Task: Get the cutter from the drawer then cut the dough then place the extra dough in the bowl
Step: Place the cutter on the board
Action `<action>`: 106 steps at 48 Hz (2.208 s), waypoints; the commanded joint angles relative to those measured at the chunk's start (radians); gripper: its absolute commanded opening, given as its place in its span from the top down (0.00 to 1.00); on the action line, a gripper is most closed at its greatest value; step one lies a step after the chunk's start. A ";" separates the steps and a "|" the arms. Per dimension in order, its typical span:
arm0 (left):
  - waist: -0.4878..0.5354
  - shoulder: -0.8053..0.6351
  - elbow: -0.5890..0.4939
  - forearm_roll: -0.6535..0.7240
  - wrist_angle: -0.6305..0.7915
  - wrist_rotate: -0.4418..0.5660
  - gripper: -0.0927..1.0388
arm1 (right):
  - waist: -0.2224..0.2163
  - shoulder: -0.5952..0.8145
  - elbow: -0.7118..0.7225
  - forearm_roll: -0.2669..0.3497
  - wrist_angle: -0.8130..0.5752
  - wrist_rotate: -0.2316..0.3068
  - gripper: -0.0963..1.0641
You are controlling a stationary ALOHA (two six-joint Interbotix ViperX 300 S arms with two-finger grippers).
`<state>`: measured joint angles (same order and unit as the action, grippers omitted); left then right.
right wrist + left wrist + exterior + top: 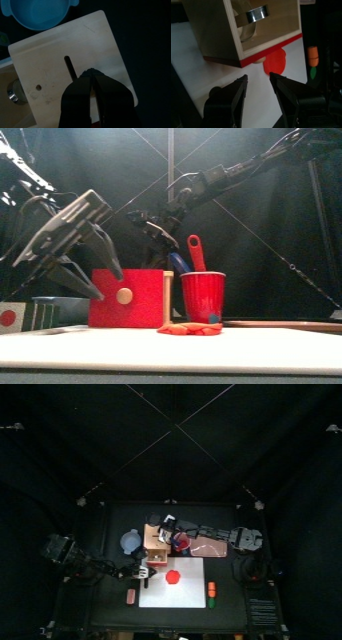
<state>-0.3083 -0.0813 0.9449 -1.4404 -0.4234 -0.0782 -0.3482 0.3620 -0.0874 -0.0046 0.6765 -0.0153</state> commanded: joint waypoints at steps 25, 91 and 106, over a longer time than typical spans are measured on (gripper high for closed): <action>-0.014 -0.376 0.255 0.581 0.034 -0.005 0.23 | 0.193 -0.155 0.078 0.012 0.011 0.014 0.87; 0.015 -0.388 0.275 0.637 0.034 -0.006 0.23 | 0.229 -0.054 0.095 -0.080 -0.037 0.023 0.28; 0.015 -0.388 0.275 0.637 0.034 -0.006 0.23 | 0.227 -0.023 0.094 -0.109 -0.043 0.021 0.30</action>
<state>-0.2945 -0.4663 1.2287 -0.8053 -0.3866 -0.0859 -0.1166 0.3620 0.0184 -0.1043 0.6397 0.0015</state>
